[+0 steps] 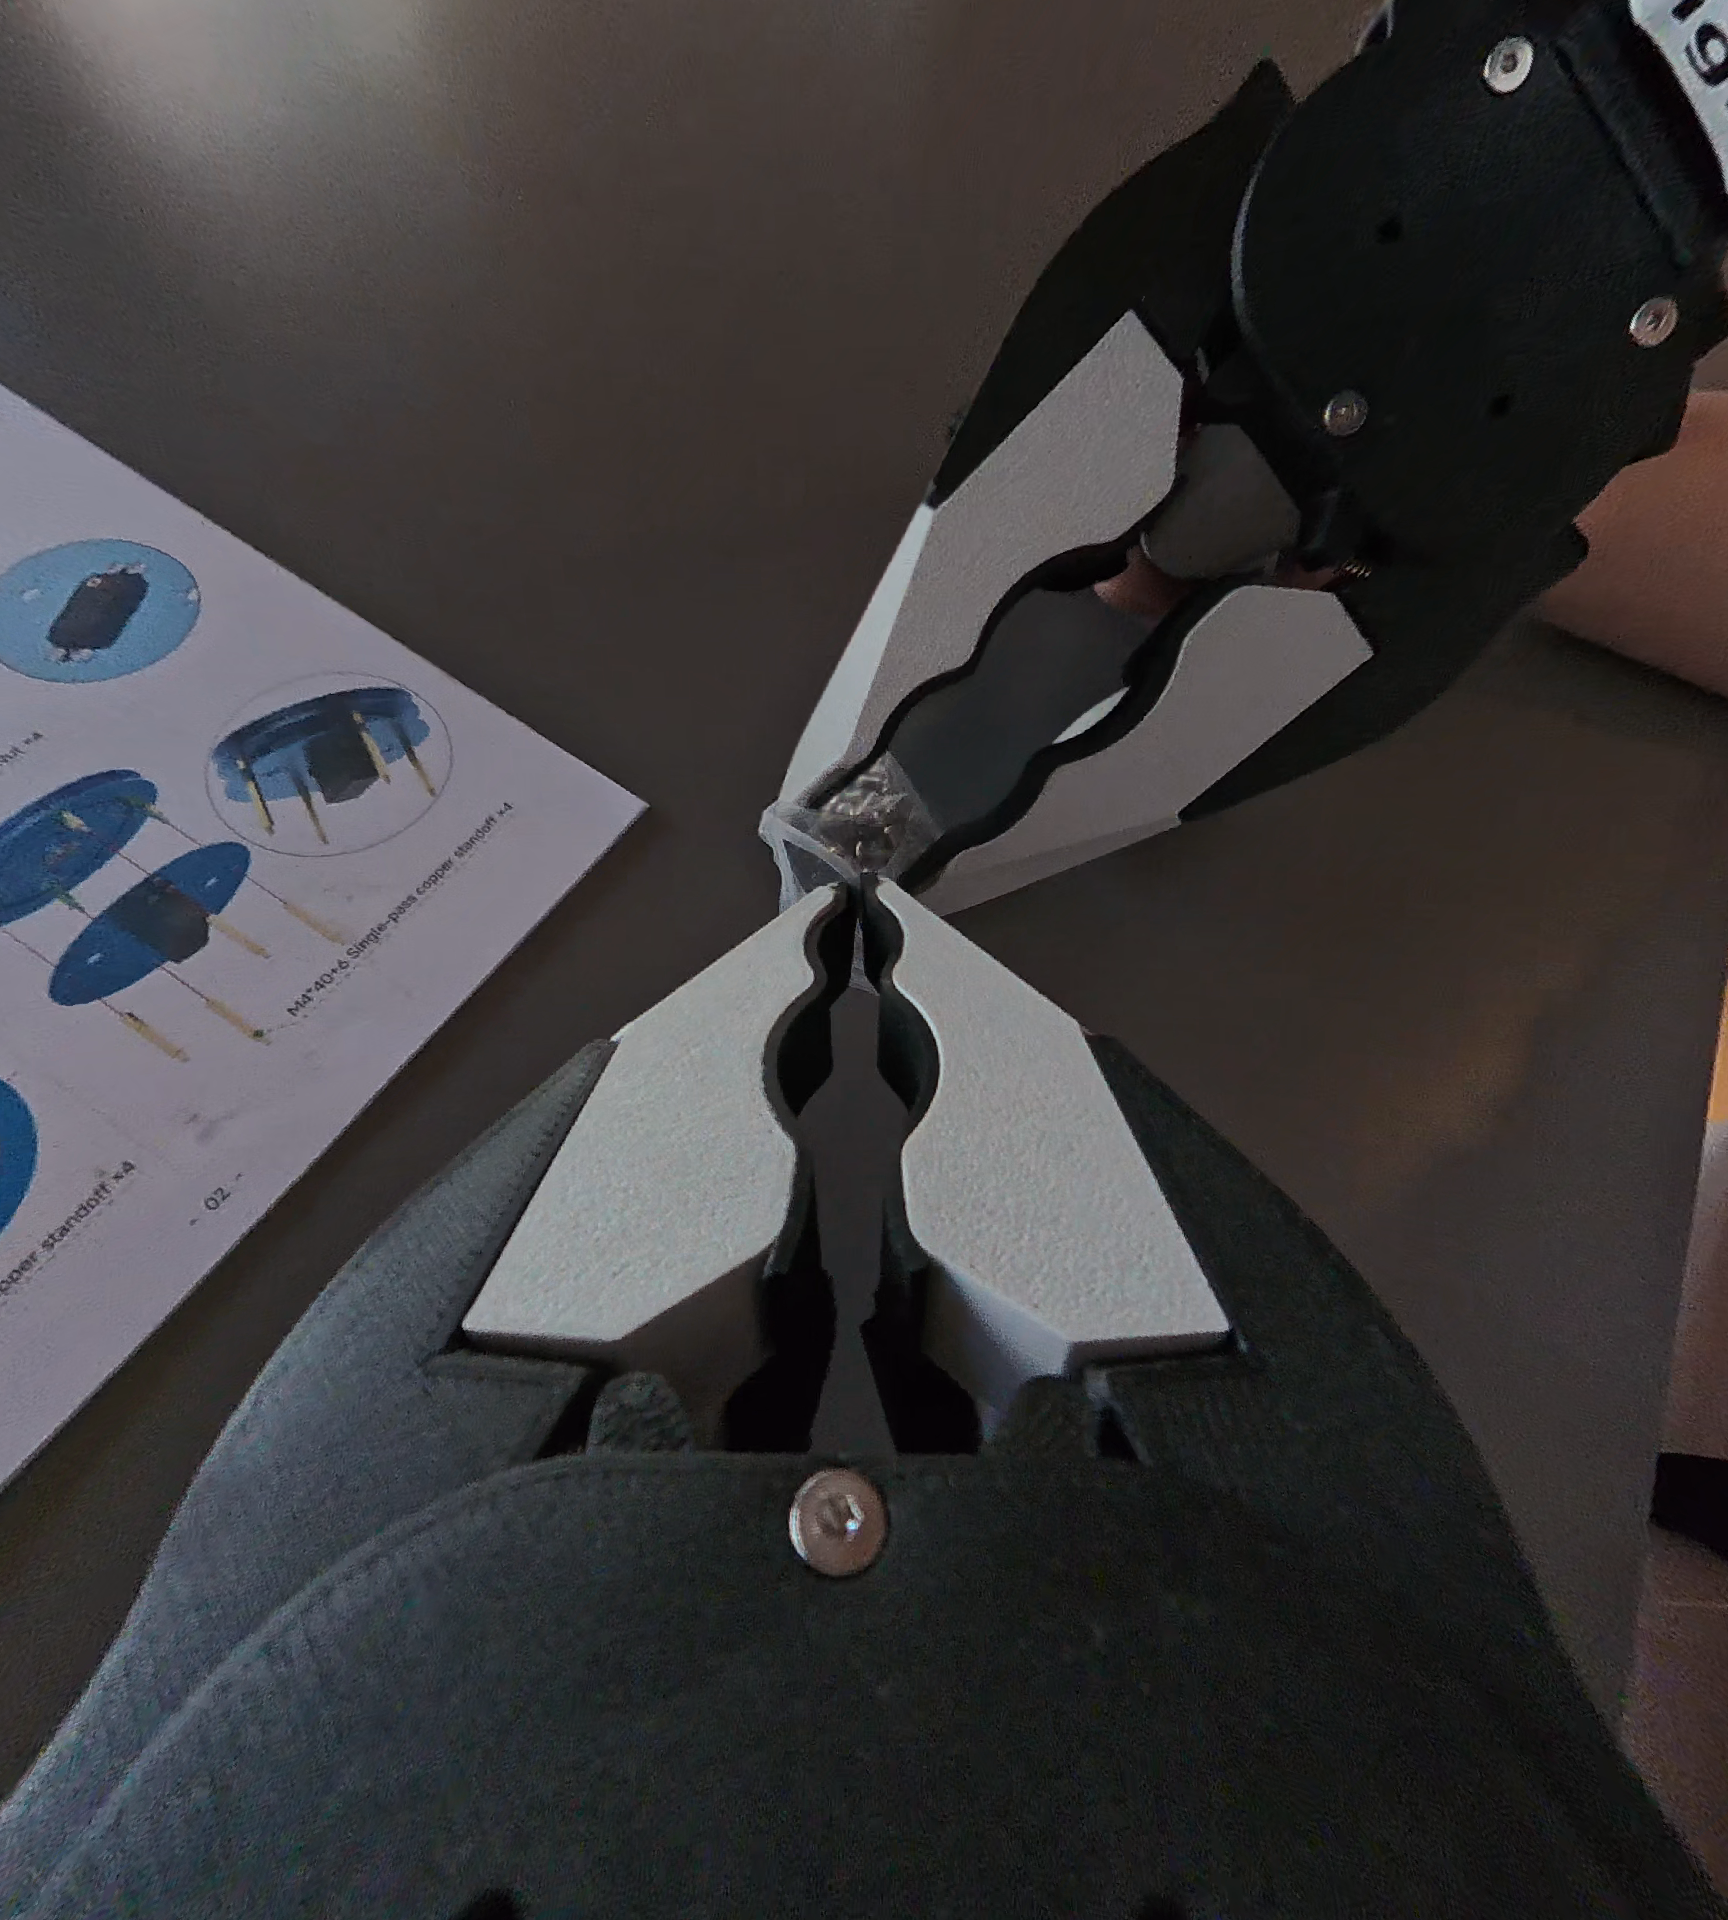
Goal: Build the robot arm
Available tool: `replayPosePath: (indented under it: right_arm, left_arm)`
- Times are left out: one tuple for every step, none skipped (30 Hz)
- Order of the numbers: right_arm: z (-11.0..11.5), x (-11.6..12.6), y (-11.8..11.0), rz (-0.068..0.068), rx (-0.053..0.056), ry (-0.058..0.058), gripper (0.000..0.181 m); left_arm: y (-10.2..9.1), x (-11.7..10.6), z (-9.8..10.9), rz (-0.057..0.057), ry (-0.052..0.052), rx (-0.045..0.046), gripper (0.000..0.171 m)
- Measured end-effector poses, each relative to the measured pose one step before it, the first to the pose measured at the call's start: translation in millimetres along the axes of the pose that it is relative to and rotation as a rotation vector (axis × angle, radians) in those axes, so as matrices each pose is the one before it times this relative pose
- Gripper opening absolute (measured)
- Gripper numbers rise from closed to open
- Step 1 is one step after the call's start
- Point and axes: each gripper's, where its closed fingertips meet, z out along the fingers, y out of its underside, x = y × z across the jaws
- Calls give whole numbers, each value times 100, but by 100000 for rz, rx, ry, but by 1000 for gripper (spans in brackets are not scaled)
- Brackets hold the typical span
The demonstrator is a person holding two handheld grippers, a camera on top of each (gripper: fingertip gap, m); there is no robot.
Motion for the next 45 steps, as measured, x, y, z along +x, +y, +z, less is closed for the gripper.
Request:
replayPosePath:
  right_arm:
    - [-128,-18,-139,-229,1323,9,29]
    - [-133,-84,-251,52,1684,-123,38]
    - [-114,82,-222,115,1464,1073,44]
    - [-73,96,-246,-255,1450,1482,51]
    - [-3,0,-234,9,929,934,56]
    - [41,-84,-177,137,438,571,57]
    - [80,-55,-134,-456,139,843,56]
    - [132,-90,-60,-85,-515,464,56]
    - [177,-74,86,499,-1532,414,54]
    - [179,67,247,316,-2227,1111,49]
    - [118,41,190,-264,-1567,750,39]
    - [45,-19,42,-397,-458,128,37]
    - [37,-58,56,-59,-368,-389,35]
    - [2,8,27,463,-198,-238,33]
    - [18,-96,69,698,-443,-959,33]
    - [22,-92,34,630,-305,-902,32]
    - [13,-12,0,445,-19,-389,32]
    - [7,-69,-4,503,-4,-885,29]
    - [-1,-24,-9,859,104,-797,28]
    - [-14,-25,-38,914,290,-878,26]
    - [-19,-72,-13,721,122,-1024,24]
    - [-17,-25,19,708,-4,-650,24]
    - [-24,31,12,855,-16,-195,24]
    - [-2,17,122,919,-775,-193,23]
    - [-5,-69,327,593,-2212,-805,22]
    - [-61,93,393,-404,-2384,125,22]
    - [-236,233,201,-848,-1094,729,21]
    - [-309,362,408,-984,-2481,930,21]
    - [-342,551,532,-1057,-3221,1394,21]
    - [-337,645,615,-1025,-3304,1458,20]
    - [-290,721,663,-406,-3054,1233,20]
    - [-268,708,694,23,-2942,203,20]
    - [-250,614,677,-143,-2666,-1069,20]
    - [-253,821,754,-224,-3168,21,20]
    - [-233,1075,774,-177,-3358,1578,20]
    - [-128,939,735,-746,-2988,783,20]
    - [-67,908,683,-1032,-2741,1023,20]
    - [-13,785,582,-236,-2499,787,20]
    - [35,522,494,-73,-2172,-266,20]
    - [66,441,389,-1477,-1590,313,20]
    - [40,447,283,-1954,-1224,1372,20]
    - [57,180,230,-1973,-1265,258,20]
    - [56,225,232,-2301,-1539,730,20]
    - [19,295,181,-2024,-1175,1363,20]
    - [34,98,149,-1635,-1023,359,19]
  left_arm:
    - [-119,180,-68,-3091,3599,530,0]
    - [-228,295,-105,-4372,4684,1095,0]
    - [-314,265,-120,-5399,4537,1703,0]
    - [-245,222,-77,-5111,4235,1419,0]
    - [-133,93,-46,-4094,3018,715,0]
    - [-66,-70,-17,-2307,1097,580,0]
    - [-45,-65,-3,-1094,526,711,0]
    - [1,-29,33,-1152,475,137,0]
    - [-5,54,45,-690,745,204,0]
    - [-55,152,43,-481,1024,396,0]
    - [-76,145,23,-226,1005,413,0]
    - [60,74,43,46,528,-534,0]
    - [4,-12,-1,633,-85,-136,0]
    - [-2,-20,-3,761,-231,73,0]
    - [61,-2,-2,755,-163,-369,0]
    - [36,6,6,978,-359,-245,0]
    - [-28,21,-5,1005,-372,158,0]
    - [-52,44,-15,845,-77,125,0]
    - [-72,18,-11,458,-61,231,0]
    - [-73,64,7,610,374,115,0]
    - [-42,20,5,615,265,-212,0]
    - [-20,-15,3,558,140,-409,0]
    - [-8,12,23,698,396,-381,0]
    - [64,-1,15,622,420,-786,0]
    - [125,-64,-15,132,147,-1191,1]
    - [32,-124,-84,-194,-152,-768,10]
    - [-39,-52,-188,65,233,-423,19]
    - [-102,-39,-321,618,536,-19,24]
    - [-101,-213,-461,1233,-464,272,23]
    - [-82,-468,-524,1866,-1589,114,23]
    - [-32,-553,-519,2281,-1669,-74,23]
    - [36,-584,-483,1918,-1451,-380,23]
    - [76,-547,-401,1347,-911,-586,23]
    - [77,-376,-343,1078,115,-408,23]
    - [55,-359,-304,683,-288,-63,22]
    - [-36,-492,-282,591,-1501,865,22]
    - [-27,-431,-214,812,-1494,1054,21]
    - [55,-332,-166,712,-1259,685,21]
    - [87,-246,-118,372,-1193,650,20]
    - [125,-80,-75,-368,-331,494,19]
    - [56,151,-83,-1304,777,526,19]
    - [-81,284,-116,-1110,1306,874,19]
    - [-112,155,-91,11,496,1157,19]
    - [-22,-73,-76,516,-874,542,19]
    - [70,-147,-18,672,-1093,-292,19]
